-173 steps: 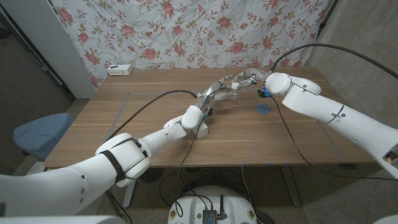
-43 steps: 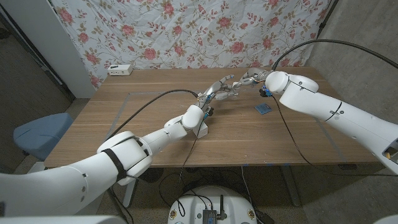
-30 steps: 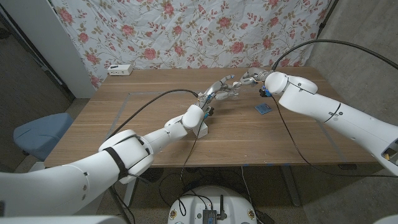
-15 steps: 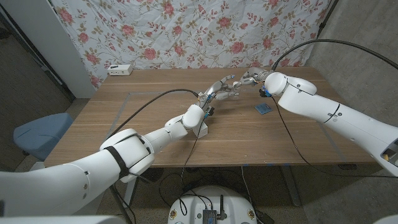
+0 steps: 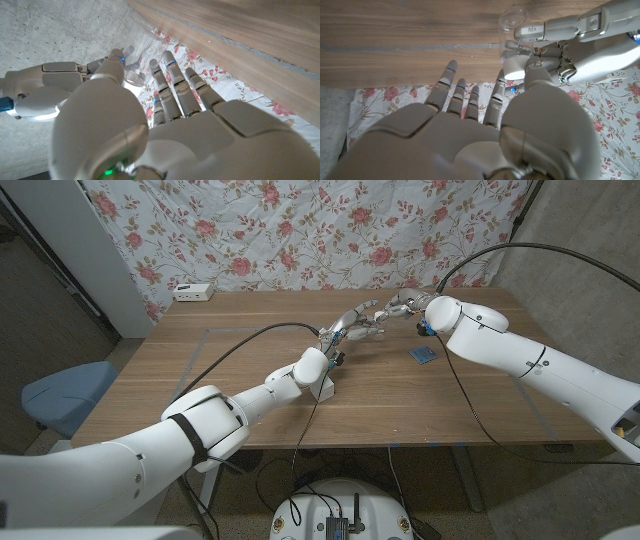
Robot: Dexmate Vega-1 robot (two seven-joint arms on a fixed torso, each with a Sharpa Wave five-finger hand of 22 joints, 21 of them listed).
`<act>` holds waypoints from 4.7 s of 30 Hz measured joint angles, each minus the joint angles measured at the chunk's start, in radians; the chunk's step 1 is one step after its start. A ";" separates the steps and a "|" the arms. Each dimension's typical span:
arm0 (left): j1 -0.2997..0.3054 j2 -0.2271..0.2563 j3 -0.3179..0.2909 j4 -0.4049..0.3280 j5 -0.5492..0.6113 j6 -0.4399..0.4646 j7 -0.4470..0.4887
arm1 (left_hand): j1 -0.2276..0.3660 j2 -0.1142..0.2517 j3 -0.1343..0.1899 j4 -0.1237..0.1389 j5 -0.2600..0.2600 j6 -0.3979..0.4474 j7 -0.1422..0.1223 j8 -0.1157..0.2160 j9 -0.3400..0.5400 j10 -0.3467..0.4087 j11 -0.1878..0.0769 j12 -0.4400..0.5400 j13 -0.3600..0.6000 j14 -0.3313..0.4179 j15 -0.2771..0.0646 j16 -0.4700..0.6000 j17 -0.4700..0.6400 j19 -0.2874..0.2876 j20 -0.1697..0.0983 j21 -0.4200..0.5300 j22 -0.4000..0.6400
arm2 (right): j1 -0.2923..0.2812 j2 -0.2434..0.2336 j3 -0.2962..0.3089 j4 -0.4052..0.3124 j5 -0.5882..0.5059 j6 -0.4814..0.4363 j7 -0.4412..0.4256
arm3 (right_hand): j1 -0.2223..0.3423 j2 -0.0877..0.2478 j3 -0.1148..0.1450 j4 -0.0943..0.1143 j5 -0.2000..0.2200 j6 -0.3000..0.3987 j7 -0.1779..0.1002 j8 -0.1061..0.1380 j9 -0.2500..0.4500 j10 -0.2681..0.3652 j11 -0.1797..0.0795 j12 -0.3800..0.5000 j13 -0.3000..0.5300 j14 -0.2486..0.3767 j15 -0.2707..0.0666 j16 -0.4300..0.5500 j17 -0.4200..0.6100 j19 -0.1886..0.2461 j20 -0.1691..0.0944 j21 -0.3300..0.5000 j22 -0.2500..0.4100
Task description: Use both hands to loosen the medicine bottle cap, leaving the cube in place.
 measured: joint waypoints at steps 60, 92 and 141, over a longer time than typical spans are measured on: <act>-0.060 -0.054 0.040 0.141 -0.062 -0.013 -0.022 | -0.002 0.004 0.006 -0.003 -0.002 0.000 0.000 0.000 0.000 0.001 0.001 0.000 0.001 0.000 0.000 0.000 0.000 0.000 0.000 0.000 0.000 | 0.009 -0.003 0.047 0.084 0.066 0.136 0.086 | 0.157 0.124 0.151 -0.021 0.051 -0.008 -0.069 -0.040 -0.019 -0.034 -0.069 -0.009 0.001 -0.055 -0.055 -0.008 0.016 -0.057 -0.043 -0.011 0.000; -0.032 -0.026 0.039 0.074 -0.042 -0.017 0.002 | -0.005 0.006 0.009 0.000 0.000 0.000 0.000 0.000 0.000 0.010 0.010 -0.001 0.000 0.000 0.000 0.000 0.000 0.000 0.000 0.000 0.000 | -0.019 -0.019 0.073 0.052 0.080 0.136 0.086 | 0.221 0.102 0.194 -0.027 0.066 0.037 -0.074 -0.075 -0.023 -0.045 -0.073 -0.009 0.000 -0.058 -0.053 0.000 0.021 -0.062 -0.048 -0.011 0.000; -0.028 -0.032 0.027 0.101 0.020 -0.073 0.089 | 0.024 0.006 0.002 -0.018 0.000 0.016 -0.002 0.000 0.000 0.014 0.014 0.004 0.001 0.017 -0.005 0.004 0.002 0.015 -0.003 0.004 0.000 | -0.077 -0.093 0.139 -0.146 0.130 -0.019 -0.034 | -0.024 -0.018 -0.001 0.061 -0.001 -0.260 0.078 -0.111 -0.029 -0.070 0.081 -0.001 0.000 -0.064 0.051 -0.001 0.009 -0.054 0.019 0.001 0.000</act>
